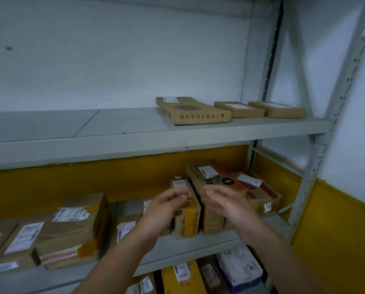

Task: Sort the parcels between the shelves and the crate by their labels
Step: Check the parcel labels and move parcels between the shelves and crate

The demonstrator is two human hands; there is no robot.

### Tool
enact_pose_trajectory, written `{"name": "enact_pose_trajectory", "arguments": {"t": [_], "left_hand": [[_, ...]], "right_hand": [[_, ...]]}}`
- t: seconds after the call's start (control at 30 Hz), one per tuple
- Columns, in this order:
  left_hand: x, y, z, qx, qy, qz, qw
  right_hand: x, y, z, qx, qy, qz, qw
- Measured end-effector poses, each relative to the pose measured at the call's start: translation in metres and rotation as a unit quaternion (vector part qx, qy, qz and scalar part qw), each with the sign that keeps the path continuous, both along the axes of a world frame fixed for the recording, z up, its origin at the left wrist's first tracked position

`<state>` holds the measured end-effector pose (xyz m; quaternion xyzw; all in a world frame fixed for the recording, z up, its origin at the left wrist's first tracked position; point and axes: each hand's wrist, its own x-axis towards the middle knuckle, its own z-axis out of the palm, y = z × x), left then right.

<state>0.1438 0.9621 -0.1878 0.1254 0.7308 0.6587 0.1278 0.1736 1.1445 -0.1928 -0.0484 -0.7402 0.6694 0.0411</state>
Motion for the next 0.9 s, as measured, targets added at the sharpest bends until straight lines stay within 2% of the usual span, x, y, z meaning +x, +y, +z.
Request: {"name": "enact_pose_trajectory", "arguments": {"t": [0.37,0.53,0.67,0.77,0.9], "left_hand": [[-0.052,0.041,0.099,0.023,0.162,0.004,0.986],[-0.077,0.057,0.127,0.04,0.219,0.035,0.974],[-0.106,0.058,0.14,0.061,0.215,0.098,0.97],[-0.136,0.054,0.149,0.048,0.188,0.157,0.969],[-0.182,0.048,0.153,-0.014,0.128,0.209,0.969]], "right_hand": [[-0.076,0.046,0.095,0.002,0.169,0.062,0.984],[-0.108,0.072,0.121,0.03,0.24,0.026,0.97],[-0.137,0.093,0.138,0.063,0.282,-0.047,0.956],[-0.162,0.102,0.146,0.118,0.257,-0.065,0.957],[-0.186,0.106,0.143,0.199,0.204,-0.064,0.956]]}}
